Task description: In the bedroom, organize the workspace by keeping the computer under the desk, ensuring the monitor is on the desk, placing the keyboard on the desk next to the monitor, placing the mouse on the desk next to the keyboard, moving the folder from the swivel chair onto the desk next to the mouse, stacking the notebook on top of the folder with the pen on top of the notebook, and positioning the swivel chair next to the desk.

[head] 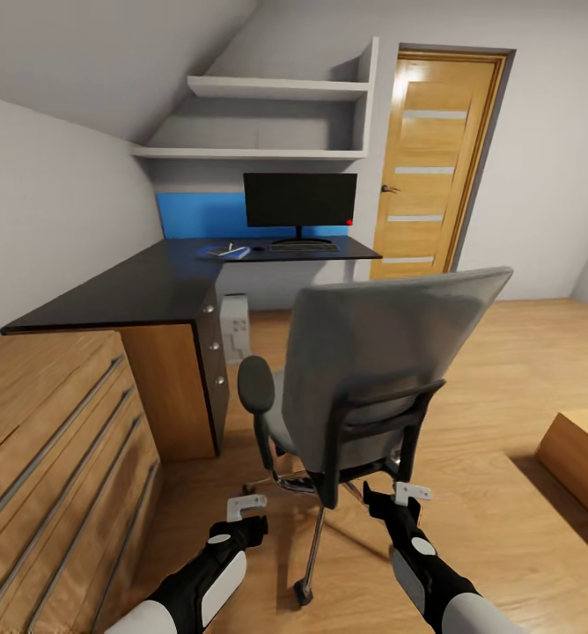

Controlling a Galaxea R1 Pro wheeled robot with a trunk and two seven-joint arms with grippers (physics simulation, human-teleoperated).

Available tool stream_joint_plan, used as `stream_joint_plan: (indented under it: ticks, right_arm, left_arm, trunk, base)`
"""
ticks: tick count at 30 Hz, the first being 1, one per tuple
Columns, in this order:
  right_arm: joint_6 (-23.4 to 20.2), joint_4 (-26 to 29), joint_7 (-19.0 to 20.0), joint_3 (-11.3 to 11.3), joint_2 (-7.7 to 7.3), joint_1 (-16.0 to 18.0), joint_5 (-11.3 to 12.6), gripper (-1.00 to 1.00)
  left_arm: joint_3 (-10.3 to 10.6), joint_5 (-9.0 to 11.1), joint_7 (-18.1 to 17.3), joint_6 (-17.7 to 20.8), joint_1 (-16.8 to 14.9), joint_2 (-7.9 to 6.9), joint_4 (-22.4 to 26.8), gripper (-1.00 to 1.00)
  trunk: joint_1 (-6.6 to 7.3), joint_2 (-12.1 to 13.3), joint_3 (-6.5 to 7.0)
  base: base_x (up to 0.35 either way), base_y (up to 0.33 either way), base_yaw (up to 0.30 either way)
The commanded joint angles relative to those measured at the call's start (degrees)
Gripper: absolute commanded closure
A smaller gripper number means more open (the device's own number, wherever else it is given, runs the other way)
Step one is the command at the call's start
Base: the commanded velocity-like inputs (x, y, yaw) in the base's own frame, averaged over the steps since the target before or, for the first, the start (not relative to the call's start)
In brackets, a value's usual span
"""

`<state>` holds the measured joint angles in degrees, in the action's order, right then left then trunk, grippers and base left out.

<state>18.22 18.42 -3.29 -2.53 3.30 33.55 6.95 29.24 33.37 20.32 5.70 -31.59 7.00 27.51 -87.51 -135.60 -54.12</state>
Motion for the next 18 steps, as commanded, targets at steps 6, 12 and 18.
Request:
stream_joint_plan:
  ticks: [6, 12, 18]
  right_arm:
    - [1.11, -0.11, 0.13, -0.25, 0.38, 0.03, 0.35, -1.00]
    - [1.48, -0.14, 0.13, -0.28, 0.61, 0.03, 0.35, -1.00]
    - [1.62, -0.14, 0.13, -0.24, 0.67, 0.03, 0.35, -1.00]
  left_arm:
    - [0.47, 0.38, 0.51, 0.19, -0.05, -0.06, 0.09, -1.00]
    - [0.46, 0.38, 0.51, 0.20, -0.05, -0.06, 0.09, -1.00]
    - [0.53, 0.38, 0.51, 0.19, -0.05, -0.01, 0.09, -1.00]
  trunk:
    - [0.01, -0.02, -0.05]
    - [0.01, -0.02, -0.05]
    - [0.01, -0.02, -0.05]
  base:
    - [0.000, 0.011, 0.227]
    - [0.000, 0.002, 0.264]
    - [0.000, 0.000, 0.254]
